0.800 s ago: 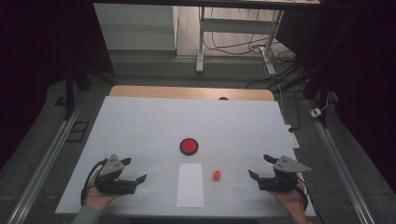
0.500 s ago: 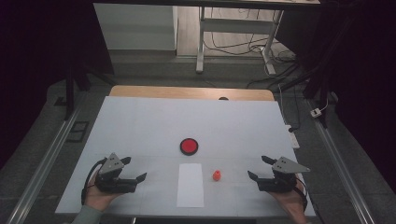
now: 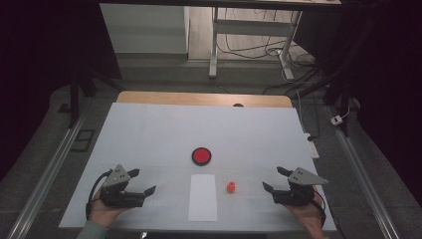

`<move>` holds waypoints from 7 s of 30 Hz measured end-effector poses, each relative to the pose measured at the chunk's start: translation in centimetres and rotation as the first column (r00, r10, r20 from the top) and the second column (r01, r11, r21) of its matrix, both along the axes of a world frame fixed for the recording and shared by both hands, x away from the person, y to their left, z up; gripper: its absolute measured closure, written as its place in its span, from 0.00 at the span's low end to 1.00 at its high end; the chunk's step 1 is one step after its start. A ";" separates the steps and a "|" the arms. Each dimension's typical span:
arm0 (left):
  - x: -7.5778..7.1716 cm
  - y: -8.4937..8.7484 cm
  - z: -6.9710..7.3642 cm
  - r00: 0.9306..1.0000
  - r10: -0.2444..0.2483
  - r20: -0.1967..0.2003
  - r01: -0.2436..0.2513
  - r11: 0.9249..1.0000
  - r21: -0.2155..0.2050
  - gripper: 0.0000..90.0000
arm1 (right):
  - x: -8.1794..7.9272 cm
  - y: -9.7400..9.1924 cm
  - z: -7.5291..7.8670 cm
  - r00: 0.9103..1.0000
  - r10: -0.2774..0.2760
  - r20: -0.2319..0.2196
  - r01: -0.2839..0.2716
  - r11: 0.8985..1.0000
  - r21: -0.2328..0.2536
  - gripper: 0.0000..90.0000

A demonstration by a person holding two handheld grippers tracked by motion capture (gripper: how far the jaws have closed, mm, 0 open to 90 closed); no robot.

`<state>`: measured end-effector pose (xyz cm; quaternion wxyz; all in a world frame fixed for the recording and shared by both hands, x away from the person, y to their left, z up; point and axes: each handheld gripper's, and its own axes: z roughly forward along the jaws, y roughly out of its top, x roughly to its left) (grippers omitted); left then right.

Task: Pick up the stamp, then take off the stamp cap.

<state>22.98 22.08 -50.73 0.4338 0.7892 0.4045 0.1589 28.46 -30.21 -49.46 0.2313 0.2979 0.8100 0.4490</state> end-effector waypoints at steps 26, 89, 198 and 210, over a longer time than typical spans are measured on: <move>-0.1 -0.2 -0.3 1.000 0.014 -0.005 -0.014 1.000 0.016 0.17 | 0.4 2.4 0.5 0.996 0.084 -0.023 -0.084 0.996 0.016 0.31; -0.4 -0.4 -0.5 1.000 0.006 0.000 -0.006 0.999 0.031 0.18 | 1.5 11.1 -1.4 0.957 0.228 -0.178 -0.251 0.960 -0.125 0.56; 0.0 -2.5 0.3 0.998 -0.060 0.026 0.058 0.997 0.058 0.18 | 0.2 9.5 2.6 0.977 0.214 -0.015 -0.203 0.945 0.257 0.81; 0.6 -4.3 0.9 0.994 -0.100 0.033 0.098 0.993 0.066 0.19 | 0.3 9.6 2.2 0.976 0.216 -0.026 -0.202 0.946 0.255 0.81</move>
